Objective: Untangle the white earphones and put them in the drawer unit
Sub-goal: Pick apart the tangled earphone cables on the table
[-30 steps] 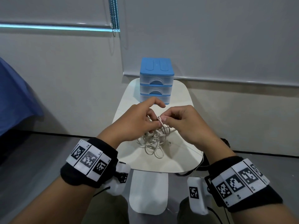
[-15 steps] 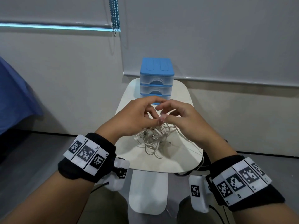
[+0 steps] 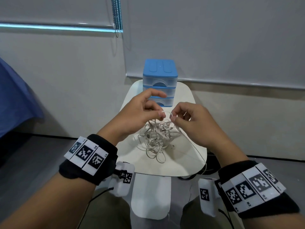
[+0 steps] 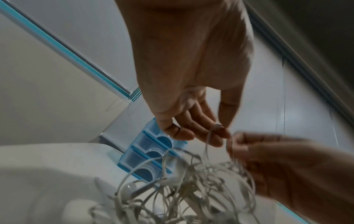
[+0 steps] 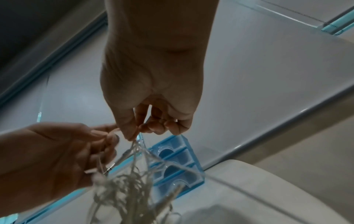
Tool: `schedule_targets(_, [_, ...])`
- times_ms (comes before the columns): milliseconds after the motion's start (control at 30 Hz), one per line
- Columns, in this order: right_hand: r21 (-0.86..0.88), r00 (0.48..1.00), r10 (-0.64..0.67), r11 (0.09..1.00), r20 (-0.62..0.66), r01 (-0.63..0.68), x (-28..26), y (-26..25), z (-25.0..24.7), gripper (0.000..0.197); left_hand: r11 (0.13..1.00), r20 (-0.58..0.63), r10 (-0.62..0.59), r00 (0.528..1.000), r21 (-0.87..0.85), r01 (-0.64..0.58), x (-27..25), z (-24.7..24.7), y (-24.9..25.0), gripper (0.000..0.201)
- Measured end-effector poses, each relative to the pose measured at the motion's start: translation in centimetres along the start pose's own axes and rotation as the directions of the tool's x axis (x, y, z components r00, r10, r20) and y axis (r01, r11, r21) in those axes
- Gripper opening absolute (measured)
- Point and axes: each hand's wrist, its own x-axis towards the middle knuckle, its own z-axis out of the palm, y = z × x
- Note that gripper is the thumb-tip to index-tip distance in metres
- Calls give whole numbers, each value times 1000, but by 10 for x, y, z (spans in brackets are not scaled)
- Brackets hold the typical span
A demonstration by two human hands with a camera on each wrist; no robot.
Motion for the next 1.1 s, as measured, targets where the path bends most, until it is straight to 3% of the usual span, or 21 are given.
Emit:
schedule_targets(100, [8,993,-108,994,-44,108,3,-15,0,13,999,143,-36,989,27,33,-1,7,-2,26])
schedule_targets(167, [3,985,-164,986,-56,165,4,-24,0,11,998,150,-10,989,70,-1,0,10,-2,15])
schedule_targets(267, [71,976,-176,980,-126,185,5,-25,-1,9,997,80,21,997,75,-27,0,11,3,12])
schedule_targets(333, [192,979,-111,971,-173,144,8,-19,-2,12,995,20,42,999,88,-44,2,8,5,14])
schedule_targets(400, [232,990,-34,971,-139,66,8,-11,-1,17,993,-32,76,997,98,-73,4,7,5,8])
schedule_targets(533, [82,998,26,996,60,-31,3,-6,5,10,970,-145,240,960,10,-241,2,11,13,6])
schedule_targets(633, [4,996,90,996,19,-91,5,-9,4,18,944,-243,280,929,-104,-312,-1,12,18,12])
schedule_targets(700, [4,996,71,997,-53,-71,8,-16,-3,21,954,-204,208,957,-174,-245,-2,11,15,30])
schedule_targets(800, [83,989,-85,992,-124,95,12,-39,-12,21,983,3,52,999,-176,-51,-2,13,4,51])
schedule_targets(833, [98,979,-152,981,-137,166,13,-47,-13,18,992,60,23,998,-129,-15,-2,14,1,46])
schedule_targets(933, [138,949,-281,944,-141,300,13,-65,-16,11,1000,130,21,991,-12,-20,0,17,0,5])
schedule_targets(1033, [305,963,-221,916,-156,260,13,-59,-15,30,995,41,103,994,-21,-102,4,14,6,10])
schedule_targets(1100, [368,988,-87,921,-129,129,13,-42,-11,48,975,-94,217,972,-39,-221,6,9,14,13])
